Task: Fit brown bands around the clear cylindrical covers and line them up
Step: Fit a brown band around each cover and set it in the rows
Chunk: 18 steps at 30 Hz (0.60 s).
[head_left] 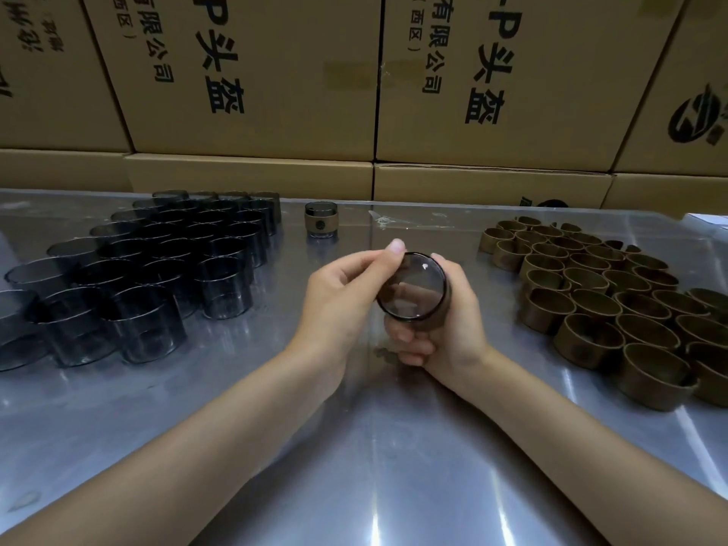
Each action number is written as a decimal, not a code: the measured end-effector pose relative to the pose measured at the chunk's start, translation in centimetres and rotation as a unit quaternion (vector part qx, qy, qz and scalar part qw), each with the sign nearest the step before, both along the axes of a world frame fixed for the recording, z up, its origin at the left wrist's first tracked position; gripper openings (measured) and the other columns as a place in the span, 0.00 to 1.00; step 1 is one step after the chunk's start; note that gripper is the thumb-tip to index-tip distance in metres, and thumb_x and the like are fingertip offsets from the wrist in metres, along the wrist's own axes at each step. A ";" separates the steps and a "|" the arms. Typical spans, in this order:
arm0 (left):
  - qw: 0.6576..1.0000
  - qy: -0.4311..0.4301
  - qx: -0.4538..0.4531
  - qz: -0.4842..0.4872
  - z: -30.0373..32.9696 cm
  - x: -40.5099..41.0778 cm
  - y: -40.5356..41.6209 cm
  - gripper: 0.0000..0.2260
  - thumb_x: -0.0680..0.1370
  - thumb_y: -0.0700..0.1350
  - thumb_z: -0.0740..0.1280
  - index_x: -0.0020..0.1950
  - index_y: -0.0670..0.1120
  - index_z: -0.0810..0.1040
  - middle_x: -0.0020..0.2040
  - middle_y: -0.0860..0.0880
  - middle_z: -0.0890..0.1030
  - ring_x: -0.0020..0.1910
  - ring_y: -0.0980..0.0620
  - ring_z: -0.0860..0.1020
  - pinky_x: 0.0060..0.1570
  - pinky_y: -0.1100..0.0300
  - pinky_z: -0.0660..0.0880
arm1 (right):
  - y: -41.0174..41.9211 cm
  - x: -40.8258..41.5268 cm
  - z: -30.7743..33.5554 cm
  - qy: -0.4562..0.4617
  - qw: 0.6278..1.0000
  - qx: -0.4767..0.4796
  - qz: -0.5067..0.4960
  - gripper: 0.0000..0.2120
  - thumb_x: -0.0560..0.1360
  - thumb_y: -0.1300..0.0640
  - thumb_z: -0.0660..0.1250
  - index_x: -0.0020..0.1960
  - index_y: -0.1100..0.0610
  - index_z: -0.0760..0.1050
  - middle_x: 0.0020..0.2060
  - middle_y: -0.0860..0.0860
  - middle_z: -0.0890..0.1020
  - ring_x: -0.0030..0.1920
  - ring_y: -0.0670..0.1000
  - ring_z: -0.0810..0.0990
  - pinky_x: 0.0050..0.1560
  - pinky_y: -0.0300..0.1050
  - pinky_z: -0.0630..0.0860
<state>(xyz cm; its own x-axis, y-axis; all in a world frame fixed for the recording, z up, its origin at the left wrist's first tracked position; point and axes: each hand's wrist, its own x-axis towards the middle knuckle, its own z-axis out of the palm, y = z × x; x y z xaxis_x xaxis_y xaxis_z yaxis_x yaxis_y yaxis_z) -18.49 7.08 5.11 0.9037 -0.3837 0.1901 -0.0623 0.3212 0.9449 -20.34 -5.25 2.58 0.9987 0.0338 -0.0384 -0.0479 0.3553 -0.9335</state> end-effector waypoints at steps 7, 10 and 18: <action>0.994 -0.045 0.016 -0.098 -0.1 0.8 0.4 0.15 0.76 0.44 0.67 0.61 0.42 0.80 0.46 0.43 0.81 0.37 0.54 0.80 0.38 0.66 0.78 | -1.8 -0.1 0.5 0.034 0.993 0.087 0.076 0.28 0.73 0.37 0.48 0.35 0.57 0.75 0.21 0.51 0.64 0.17 0.45 0.57 0.20 0.36 0.56; 0.991 -0.071 0.030 -0.106 -0.4 0.7 0.3 0.19 0.74 0.40 0.69 0.65 0.43 0.77 0.54 0.45 0.84 0.40 0.48 0.83 0.38 0.55 0.82 | -2.1 0.0 0.3 0.047 0.989 0.120 0.078 0.28 0.75 0.36 0.47 0.35 0.54 0.75 0.21 0.50 0.66 0.17 0.44 0.58 0.20 0.36 0.56; 0.978 -0.187 0.092 -0.002 -0.6 0.1 -0.1 0.21 0.66 0.35 0.78 0.55 0.45 0.77 0.46 0.51 0.84 0.41 0.59 0.83 0.36 0.67 0.78 | -0.5 0.5 0.0 0.020 0.996 0.079 -0.040 0.25 0.72 0.35 0.52 0.36 0.55 0.72 0.29 0.53 0.64 0.22 0.48 0.57 0.25 0.34 0.49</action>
<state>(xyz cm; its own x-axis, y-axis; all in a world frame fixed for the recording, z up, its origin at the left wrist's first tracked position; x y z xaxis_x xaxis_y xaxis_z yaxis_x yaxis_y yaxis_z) -18.41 6.99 4.47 0.7830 -0.4455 0.4341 -0.4139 0.1478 0.8983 -19.79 -5.71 2.58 0.9963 -0.0365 -0.0784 -0.0496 0.5020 -0.8634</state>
